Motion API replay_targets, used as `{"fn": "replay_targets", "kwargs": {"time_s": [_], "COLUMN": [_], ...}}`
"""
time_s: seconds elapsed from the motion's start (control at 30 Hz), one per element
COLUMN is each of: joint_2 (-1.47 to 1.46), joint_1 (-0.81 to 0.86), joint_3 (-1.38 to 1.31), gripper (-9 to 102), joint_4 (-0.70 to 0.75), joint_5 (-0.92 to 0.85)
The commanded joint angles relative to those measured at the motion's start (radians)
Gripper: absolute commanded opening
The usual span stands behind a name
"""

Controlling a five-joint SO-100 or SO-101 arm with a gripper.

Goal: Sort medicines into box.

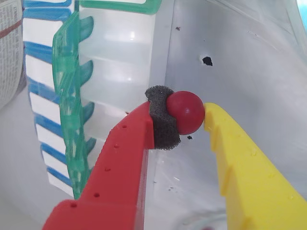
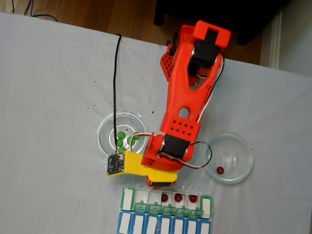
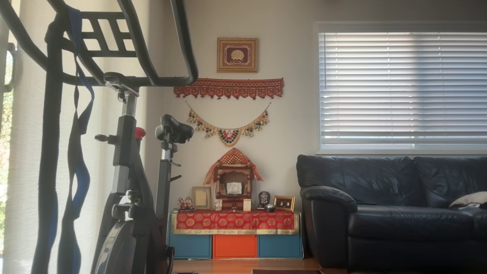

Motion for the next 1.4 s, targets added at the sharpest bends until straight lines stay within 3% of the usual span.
{"fn": "replay_targets", "kwargs": {"time_s": [0.0,0.63,1.37], "joint_2": [0.006,-0.209,-0.207], "joint_1": [-0.005,-0.061,-0.086], "joint_3": [-0.114,-0.453,-0.425], "gripper": [1,1,2], "joint_4": [-0.02,0.049,-0.015], "joint_5": [-0.012,0.061,0.107]}}
